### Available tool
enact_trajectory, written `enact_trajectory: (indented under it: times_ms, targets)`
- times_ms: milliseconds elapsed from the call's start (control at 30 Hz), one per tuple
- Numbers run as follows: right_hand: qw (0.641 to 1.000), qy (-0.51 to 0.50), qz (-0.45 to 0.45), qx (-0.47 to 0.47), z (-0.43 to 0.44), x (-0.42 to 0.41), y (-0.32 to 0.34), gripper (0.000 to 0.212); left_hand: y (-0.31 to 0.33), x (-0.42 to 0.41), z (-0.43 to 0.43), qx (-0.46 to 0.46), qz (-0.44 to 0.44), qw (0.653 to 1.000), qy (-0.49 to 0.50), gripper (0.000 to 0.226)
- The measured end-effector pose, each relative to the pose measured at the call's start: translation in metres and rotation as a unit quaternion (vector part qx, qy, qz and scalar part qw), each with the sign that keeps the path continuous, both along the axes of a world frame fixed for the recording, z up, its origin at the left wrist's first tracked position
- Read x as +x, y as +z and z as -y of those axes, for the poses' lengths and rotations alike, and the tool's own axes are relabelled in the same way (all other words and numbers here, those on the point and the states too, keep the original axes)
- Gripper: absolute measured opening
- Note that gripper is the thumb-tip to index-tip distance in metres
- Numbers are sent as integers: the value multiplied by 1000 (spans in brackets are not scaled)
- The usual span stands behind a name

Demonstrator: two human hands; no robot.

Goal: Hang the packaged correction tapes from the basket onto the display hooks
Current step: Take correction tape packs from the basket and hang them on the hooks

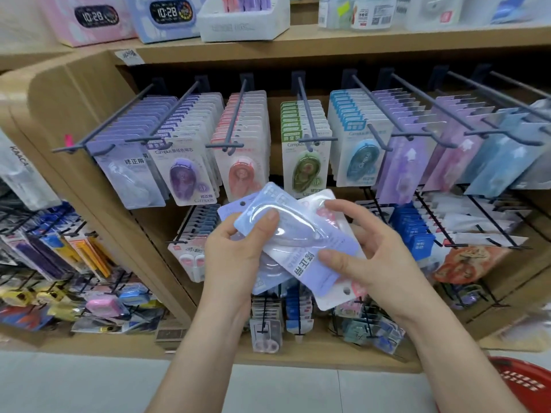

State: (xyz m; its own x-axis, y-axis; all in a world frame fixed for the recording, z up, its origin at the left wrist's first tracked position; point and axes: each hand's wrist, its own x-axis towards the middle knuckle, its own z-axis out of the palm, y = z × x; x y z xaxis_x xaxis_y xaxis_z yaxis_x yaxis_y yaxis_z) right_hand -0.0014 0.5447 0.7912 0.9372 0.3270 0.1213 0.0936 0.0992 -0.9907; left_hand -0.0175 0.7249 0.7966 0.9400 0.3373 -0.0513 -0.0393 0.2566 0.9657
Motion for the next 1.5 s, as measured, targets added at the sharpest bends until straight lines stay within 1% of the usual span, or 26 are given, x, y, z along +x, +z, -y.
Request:
enact_trajectory:
  times_ms: [67, 133, 200, 267, 333, 400, 500, 600, 667, 733, 767, 833, 867, 900, 933, 1000, 1033, 1100, 1167, 1233, 1367, 1400, 1433, 1500]
  targets:
    - [998, -63, 6, 20, -3, 2, -3, 48, -2, -4, -7, 1, -8, 1000, -16, 35]
    - [990, -138, 14, 30, -5, 7, -7, 36, -4, -10, -16, 11, -42, 996, -73, 34]
    - [979, -198, 43, 26, -9, 11, -10, 25, -8, -18, -22, 69, -80, 983, -149, 26]
    - [970, -230, 74, 14, -17, 12, -10, 24, -15, -25, -25, 148, -102, 960, -215, 29]
    - [969, -230, 89, 6, -24, 13, -7, 23, -18, -29, -27, 170, -106, 950, -240, 27]
    - [974, -204, 96, -19, -28, 13, -7, 22, -17, -30, -31, 161, -85, 954, -238, 25]
    - [983, -137, 109, -56, -36, 12, -8, 18, -9, -32, -34, 171, -49, 960, -214, 26]
    - [991, -98, 81, -35, -43, 9, -8, 21, -6, -35, -36, 195, -14, 964, -178, 22]
    - [993, -100, 56, -22, -40, 9, -8, 27, -10, -38, -45, 183, 0, 974, -132, 24]
    - [992, -105, 53, -50, -32, 7, -4, 43, -17, -39, -59, 144, 0, 987, -76, 20]
    - [993, -93, 48, -56, -28, 5, 0, 52, -21, -40, -68, 135, 4, 989, -56, 26]
    - [996, -56, 25, -59, -24, 0, 10, 69, -28, -41, -81, 148, -6, 988, -44, 51]
    - [997, -43, 15, -68, -24, -2, 15, 73, -30, -42, -84, 158, -12, 986, -51, 62]
    - [995, -40, 7, -86, -24, -3, 18, 74, -31, -43, -86, 170, -13, 984, -58, 65]
    - [993, -40, 7, -110, -24, -3, 20, 69, -33, -43, -87, 189, -7, 980, -56, 59]
    - [984, -30, 34, -174, -27, 0, 24, 48, -34, -42, -87, 242, 11, 969, -44, 44]
    - [977, -11, 53, -205, -29, 2, 26, 38, -33, -42, -88, 265, 9, 963, -46, 40]
    - [965, 46, 77, -246, -32, 5, 34, 28, -29, -39, -89, 295, 1, 953, -64, 37]
    - [953, 106, 79, -273, -38, 7, 44, 29, -25, -37, -90, 291, 5, 953, -90, 37]
    - [944, 148, 73, -285, -45, 14, 50, 31, -20, -38, -87, 247, 16, 961, -121, 37]
    - [939, 180, 50, -288, -57, 35, 55, 37, -20, -40, -83, 146, -8, 983, -115, 40]
    - [936, 192, 43, -291, -60, 39, 56, 37, -21, -41, -83, 129, -18, 984, -118, 39]
    - [933, 208, 38, -290, -62, 43, 56, 37, -22, -41, -82, 127, -25, 985, -118, 32]
    - [937, 202, 55, -281, -71, 51, 55, 37, -24, -38, -81, 142, -22, 985, -96, 21]
